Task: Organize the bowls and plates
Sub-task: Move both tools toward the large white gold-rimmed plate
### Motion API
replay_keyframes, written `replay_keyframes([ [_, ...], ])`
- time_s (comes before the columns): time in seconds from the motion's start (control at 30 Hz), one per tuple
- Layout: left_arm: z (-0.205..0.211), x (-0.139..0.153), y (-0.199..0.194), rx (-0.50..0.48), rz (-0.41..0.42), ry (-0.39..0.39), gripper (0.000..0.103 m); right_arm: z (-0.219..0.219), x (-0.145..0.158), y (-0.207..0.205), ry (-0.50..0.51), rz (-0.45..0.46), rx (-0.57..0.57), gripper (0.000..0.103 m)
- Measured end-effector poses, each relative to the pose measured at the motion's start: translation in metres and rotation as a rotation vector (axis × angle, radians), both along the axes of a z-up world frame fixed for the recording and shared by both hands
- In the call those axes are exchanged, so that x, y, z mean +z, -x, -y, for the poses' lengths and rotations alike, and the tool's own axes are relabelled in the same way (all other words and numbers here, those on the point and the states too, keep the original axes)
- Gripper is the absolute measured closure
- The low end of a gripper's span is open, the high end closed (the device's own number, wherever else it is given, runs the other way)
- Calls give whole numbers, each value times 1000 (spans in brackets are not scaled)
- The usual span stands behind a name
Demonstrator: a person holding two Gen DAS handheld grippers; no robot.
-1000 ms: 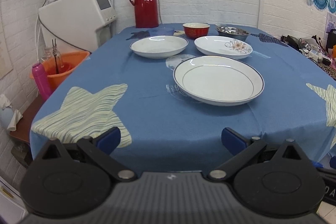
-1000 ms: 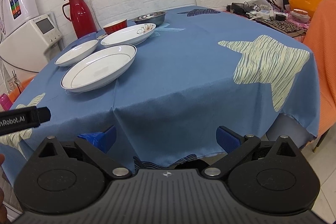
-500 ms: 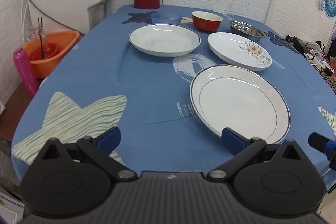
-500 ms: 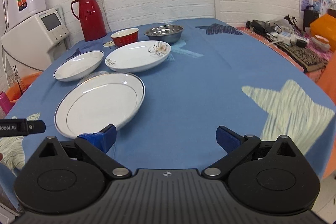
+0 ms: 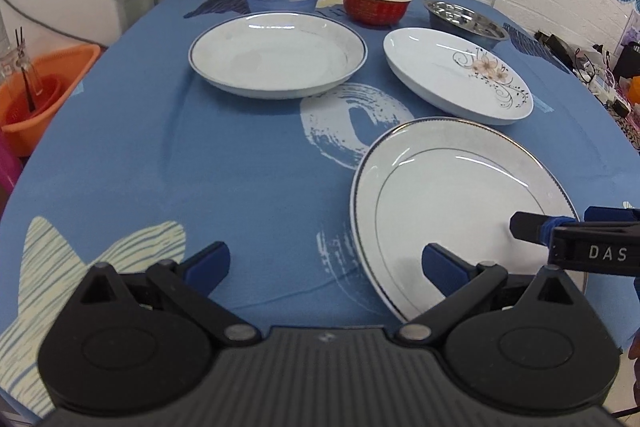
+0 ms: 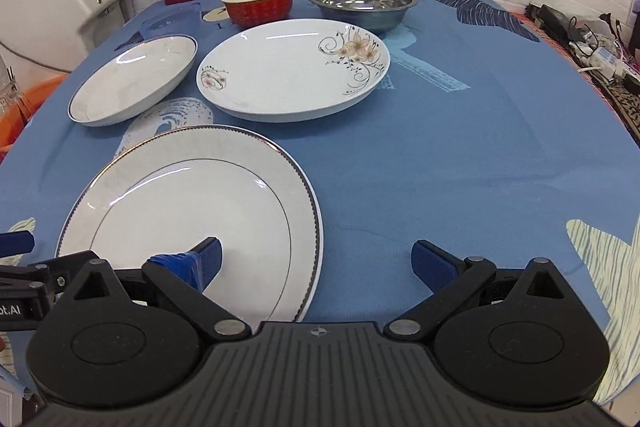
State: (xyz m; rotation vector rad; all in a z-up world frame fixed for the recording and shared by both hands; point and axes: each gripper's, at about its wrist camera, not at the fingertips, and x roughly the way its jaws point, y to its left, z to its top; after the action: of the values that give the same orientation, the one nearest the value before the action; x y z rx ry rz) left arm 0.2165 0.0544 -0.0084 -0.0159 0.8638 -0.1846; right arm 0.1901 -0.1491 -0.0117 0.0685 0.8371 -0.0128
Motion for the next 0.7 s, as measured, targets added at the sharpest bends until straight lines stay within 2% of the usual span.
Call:
replay_keyframes([
  [0.1, 3, -4, -6, -1, 11, -38, 1, -2, -5, -5, -3, -6, 21, 14],
  [0.2, 2, -9, -13, -11, -7, -34, 1, 0, -5, -8, -7, 2, 35, 13],
  [0.37, 7, -9, -17, -50, 1, -46, 1, 4, -11, 4, -5, 87, 99, 12],
  [0.57, 11, -9, -18, -83, 1, -36, 1, 3, -6, -4, -2, 50, 136, 13],
  [0.7, 13, -9, -18, -91, -3, -35, 2, 1, -5, -5, -10, 42, 227, 15],
])
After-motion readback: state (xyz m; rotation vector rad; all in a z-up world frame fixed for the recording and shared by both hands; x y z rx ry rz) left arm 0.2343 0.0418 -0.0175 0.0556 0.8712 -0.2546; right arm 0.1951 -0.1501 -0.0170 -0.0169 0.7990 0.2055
